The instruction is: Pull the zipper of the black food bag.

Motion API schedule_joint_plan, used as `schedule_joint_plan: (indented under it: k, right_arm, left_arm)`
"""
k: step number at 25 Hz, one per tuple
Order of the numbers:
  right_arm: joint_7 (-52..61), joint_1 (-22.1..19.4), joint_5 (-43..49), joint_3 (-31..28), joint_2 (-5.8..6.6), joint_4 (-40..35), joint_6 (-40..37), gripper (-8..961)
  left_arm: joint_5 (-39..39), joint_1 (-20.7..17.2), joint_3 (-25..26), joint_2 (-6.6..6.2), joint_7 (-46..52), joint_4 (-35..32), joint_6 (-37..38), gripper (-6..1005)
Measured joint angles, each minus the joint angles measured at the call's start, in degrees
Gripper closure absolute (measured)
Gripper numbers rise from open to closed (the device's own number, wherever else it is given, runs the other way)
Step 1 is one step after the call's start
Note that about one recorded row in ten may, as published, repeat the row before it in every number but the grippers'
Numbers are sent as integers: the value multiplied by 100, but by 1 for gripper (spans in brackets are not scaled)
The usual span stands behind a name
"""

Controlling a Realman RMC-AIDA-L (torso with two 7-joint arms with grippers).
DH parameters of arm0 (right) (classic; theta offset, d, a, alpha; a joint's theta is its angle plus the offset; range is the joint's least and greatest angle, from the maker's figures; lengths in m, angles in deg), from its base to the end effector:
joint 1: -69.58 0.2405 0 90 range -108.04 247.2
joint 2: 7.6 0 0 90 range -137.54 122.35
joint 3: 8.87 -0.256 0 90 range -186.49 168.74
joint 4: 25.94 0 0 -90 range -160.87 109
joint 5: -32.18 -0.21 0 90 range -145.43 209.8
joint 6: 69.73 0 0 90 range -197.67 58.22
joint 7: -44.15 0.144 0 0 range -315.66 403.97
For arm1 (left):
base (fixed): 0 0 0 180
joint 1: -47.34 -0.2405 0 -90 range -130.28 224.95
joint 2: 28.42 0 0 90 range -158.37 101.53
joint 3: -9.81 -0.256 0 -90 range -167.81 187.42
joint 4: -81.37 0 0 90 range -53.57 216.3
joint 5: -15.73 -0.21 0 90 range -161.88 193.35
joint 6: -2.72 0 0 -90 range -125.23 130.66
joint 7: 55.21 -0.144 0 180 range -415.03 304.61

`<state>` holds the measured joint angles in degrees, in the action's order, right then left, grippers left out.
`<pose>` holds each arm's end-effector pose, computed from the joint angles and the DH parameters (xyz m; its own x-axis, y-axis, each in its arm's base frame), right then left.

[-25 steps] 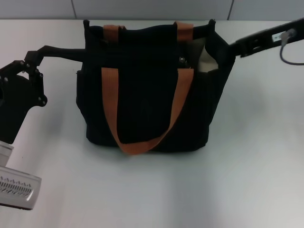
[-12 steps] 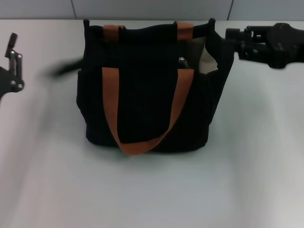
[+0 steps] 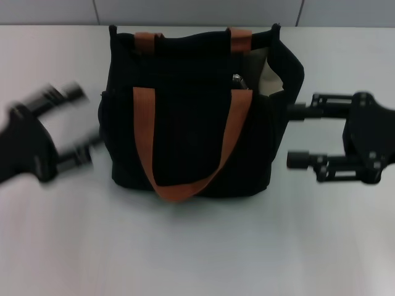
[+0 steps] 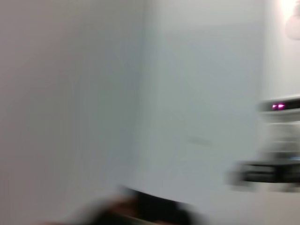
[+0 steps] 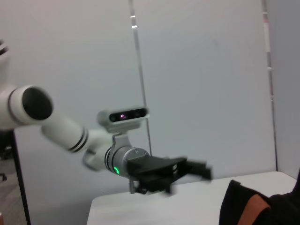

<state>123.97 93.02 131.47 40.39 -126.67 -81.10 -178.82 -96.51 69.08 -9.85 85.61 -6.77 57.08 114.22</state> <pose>0.2129 0.2879 0.0423 0.7872 -0.0806 -0.6114 -0.1300 -0.9908 -0.0367 -0.3017 0.2527 0.0472 0.6720 -0.0419 0.7394 0.2939 -0.9013 -0.3182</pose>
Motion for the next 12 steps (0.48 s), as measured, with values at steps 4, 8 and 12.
schedule_joint_plan:
  k: [4, 8, 12]
  right_arm:
    - [-648, -11, 69, -8, -17, 408, 23, 264]
    - [-820, 0, 92, 2, -14, 593, 50, 247]
    - [-823, 12, 146, 8, -20, 591, 53, 243]
  left_arm:
    - [-77, 79, -892, 71, 522, -287, 328, 230]
    - [-101, 81, -898, 210, 359, -466, 302, 210]
    - [-72, 90, -870, 217, 121, -466, 308, 191]
